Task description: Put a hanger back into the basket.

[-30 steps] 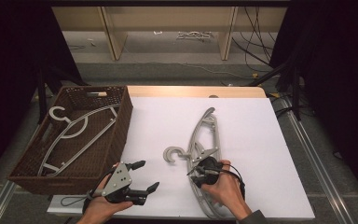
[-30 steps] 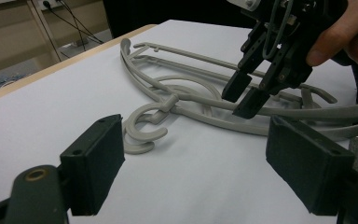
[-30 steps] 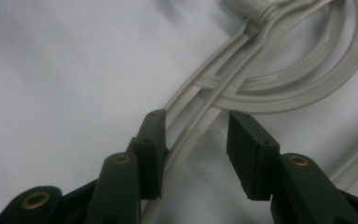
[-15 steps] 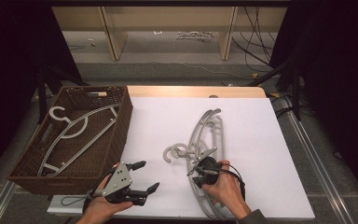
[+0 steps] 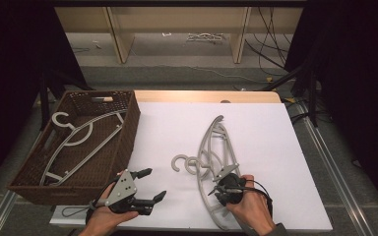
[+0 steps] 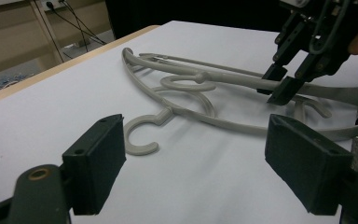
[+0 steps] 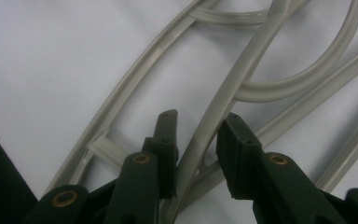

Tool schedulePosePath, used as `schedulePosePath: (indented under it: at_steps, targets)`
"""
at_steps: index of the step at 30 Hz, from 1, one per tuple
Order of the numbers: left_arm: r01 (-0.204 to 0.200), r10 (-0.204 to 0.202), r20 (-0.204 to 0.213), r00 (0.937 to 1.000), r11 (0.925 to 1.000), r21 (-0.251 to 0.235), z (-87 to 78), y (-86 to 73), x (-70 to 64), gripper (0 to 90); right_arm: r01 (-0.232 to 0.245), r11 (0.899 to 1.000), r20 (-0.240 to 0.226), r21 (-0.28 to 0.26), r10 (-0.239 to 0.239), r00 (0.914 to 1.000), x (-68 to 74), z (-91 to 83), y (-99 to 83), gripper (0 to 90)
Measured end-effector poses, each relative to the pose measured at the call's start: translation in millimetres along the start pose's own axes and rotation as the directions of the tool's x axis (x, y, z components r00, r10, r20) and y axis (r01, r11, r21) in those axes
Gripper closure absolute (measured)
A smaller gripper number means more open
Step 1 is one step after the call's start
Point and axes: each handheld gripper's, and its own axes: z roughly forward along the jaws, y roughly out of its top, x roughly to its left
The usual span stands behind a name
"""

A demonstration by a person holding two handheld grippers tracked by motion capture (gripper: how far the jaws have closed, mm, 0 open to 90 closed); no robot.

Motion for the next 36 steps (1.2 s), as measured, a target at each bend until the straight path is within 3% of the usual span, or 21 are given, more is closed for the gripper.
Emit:
schedulePosePath:
  at_steps: [5,8,15,18,20,23,25,28,30,31,33,34,35,36]
  targets:
    - [-0.002,0.002,0.001,1.0,1.0,0.006,0.0,-0.7,1.6,20.1,0.055,0.998,-0.044,-0.031,-0.056,0.9975,7.0,-8.0,-11.2,71.3]
    - [0.001,-0.001,-0.004,1.0,1.0,0.009,0.6,-1.0,0.7,20.2,0.074,0.997,-0.049,-0.037,-0.076,0.9959,7.4,-12.2,-18.9,72.5]
    - [-0.038,0.038,-0.003,0.9993,0.999,0.025,6.5,0.2,1.4,21.9,0.106,0.993,-0.04,-0.044,-0.108,0.9934,-2.6,-22.3,-39.0,75.9]
    - [-0.09,0.088,0.028,0.9957,0.9943,0.057,21.2,6.1,3.2,29.3,0.108,0.993,-0.038,-0.045,-0.11,0.9932,-6.9,-25.6,-47.4,77.3]
    - [-0.139,0.134,0.059,0.9892,0.9855,0.096,37.4,11.3,3.7,30.1,0.116,0.992,-0.031,-0.048,-0.117,0.9926,-11.0,-27.3,-52.4,78.0]
    - [-0.169,0.161,0.068,0.9846,0.9764,0.135,63.9,20.7,4.2,30.4,0.122,0.991,-0.023,-0.051,-0.124,0.992,-15.5,-30.6,-55.7,78.8]
    - [-0.199,0.181,0.115,0.9767,0.9664,0.163,82.8,28.1,3.9,32.0,0.12,0.991,-0.017,-0.053,-0.121,0.9925,-18.9,-33.9,-57.5,79.2]
    - [-0.312,0.284,0.157,0.9458,0.9287,0.2,107.8,38.1,-0.9,32.7,0.119,0.991,-0.015,-0.06,-0.121,0.9926,-23.0,-37.2,-59.5,79.7]
    - [-0.326,0.291,0.182,0.9394,0.9214,0.211,119.0,42.0,-2.9,32.5,0.134,0.989,-0.008,-0.069,-0.135,0.9908,-27.2,-38.8,-61.1,80.1]
    - [-0.35,0.312,0.193,0.9304,0.913,0.21,126.2,44.2,-4.3,32.4,0.13,0.989,-0.008,-0.066,-0.131,0.9913,-27.8,-40.0,-61.6,80.2]
    - [-0.414,0.377,0.19,0.9064,0.8824,0.223,135.2,47.8,-7.4,32.9,0.138,0.988,-0.003,-0.067,-0.139,0.9903,-29.5,-42.4,-62.3,80.5]
    - [-0.43,0.388,0.206,0.8981,0.873,0.23,139.3,50.2,-7.8,33.5,0.136,0.989,0.001,-0.066,-0.136,0.9907,-29.0,-43.8,-62.3,80.5]
    - [-0.439,0.397,0.206,0.8943,0.8693,0.228,142.4,51.8,-8.2,34.5,0.137,0.988,-0.002,-0.066,-0.137,0.9906,-28.9,-45.1,-61.9,80.5]
    - [-0.459,0.418,0.205,0.8852,0.8579,0.232,146.1,54.2,-8.7,34.7,0.142,0.988,-0.001,-0.068,-0.142,0.9899,-29.1,-46.0,-61.6,80.6]
